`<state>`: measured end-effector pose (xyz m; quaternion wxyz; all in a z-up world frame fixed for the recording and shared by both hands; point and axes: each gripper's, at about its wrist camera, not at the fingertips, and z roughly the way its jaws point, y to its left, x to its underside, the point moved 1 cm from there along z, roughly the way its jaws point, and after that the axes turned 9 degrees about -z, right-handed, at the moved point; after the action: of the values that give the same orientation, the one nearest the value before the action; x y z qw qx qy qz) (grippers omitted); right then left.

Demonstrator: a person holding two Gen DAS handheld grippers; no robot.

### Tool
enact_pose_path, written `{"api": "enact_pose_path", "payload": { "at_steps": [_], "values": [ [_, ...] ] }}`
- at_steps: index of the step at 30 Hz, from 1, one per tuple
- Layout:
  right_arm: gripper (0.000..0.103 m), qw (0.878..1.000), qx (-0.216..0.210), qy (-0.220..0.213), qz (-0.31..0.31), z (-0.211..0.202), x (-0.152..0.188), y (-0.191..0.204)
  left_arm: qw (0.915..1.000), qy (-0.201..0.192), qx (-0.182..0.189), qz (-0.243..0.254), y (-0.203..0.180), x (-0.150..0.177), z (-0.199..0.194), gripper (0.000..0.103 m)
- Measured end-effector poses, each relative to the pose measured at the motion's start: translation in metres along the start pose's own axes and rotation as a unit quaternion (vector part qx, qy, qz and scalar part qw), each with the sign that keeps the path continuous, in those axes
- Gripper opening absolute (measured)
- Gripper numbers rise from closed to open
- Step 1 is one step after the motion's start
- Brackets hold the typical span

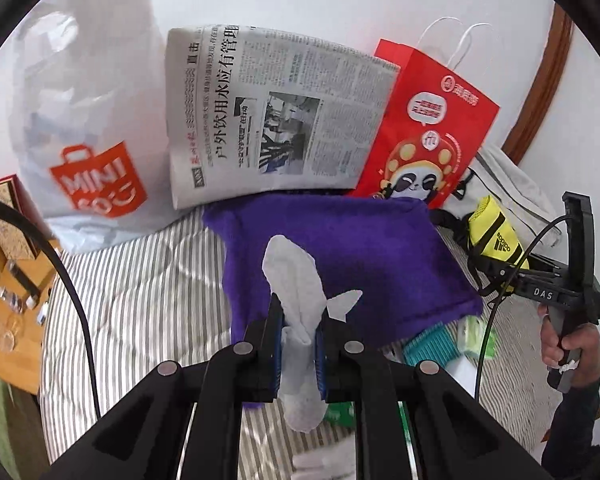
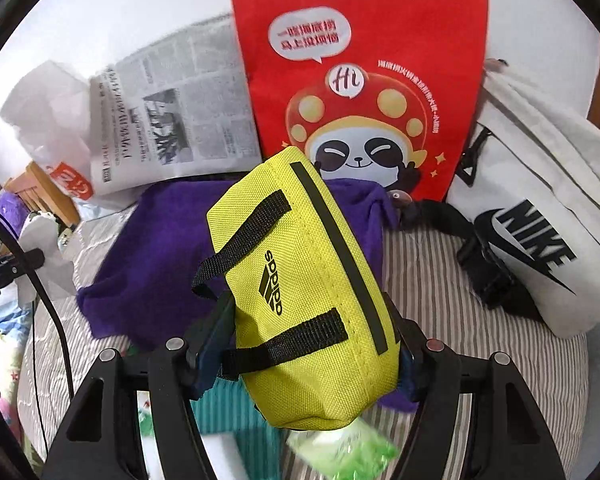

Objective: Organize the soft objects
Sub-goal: 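Carry the pouch onto the purple towel with right while left carries the glove there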

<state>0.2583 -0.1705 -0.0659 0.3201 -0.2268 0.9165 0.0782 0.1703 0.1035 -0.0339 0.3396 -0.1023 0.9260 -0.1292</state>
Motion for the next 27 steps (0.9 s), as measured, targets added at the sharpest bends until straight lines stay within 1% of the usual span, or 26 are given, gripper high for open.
{"api": "enact_pose_path", "payload": {
  "at_steps": [1,6,9,13,18,21,25,27],
  "values": [
    [0.068,1.000,-0.001,0.015,0.000,0.005,-0.003,0.000,1.0000,0.000,-0.002,0.001,-0.001,-0.004,0.004,0.013],
    [0.068,0.999,-0.001,0.033,-0.004,0.040,-0.017,-0.004,0.9999,0.007,0.010,0.001,-0.003,-0.026,0.033,0.013],
    [0.068,0.999,0.002,0.050,-0.001,0.060,-0.023,-0.008,0.9999,0.011,0.006,0.002,-0.003,-0.037,0.055,0.013],
    [0.068,0.997,0.003,0.071,0.012,0.083,-0.028,-0.015,0.9995,0.029,0.006,-0.013,0.003,-0.048,0.087,0.013],
    [0.068,0.996,0.011,0.089,0.013,0.104,-0.033,-0.019,0.9988,0.043,0.009,-0.023,0.008,-0.054,0.118,0.013],
    [0.068,0.995,0.014,0.101,0.013,0.114,-0.034,-0.020,0.9987,0.049,-0.006,-0.013,0.005,-0.055,0.136,0.013],
    [0.068,0.993,0.021,0.113,0.013,0.127,-0.036,-0.022,0.9979,0.062,0.004,-0.018,0.005,-0.056,0.152,0.013],
    [0.068,0.993,0.026,0.113,0.005,0.128,-0.037,-0.019,0.9979,0.063,-0.008,-0.013,0.005,-0.056,0.157,0.013]
  ]
}}
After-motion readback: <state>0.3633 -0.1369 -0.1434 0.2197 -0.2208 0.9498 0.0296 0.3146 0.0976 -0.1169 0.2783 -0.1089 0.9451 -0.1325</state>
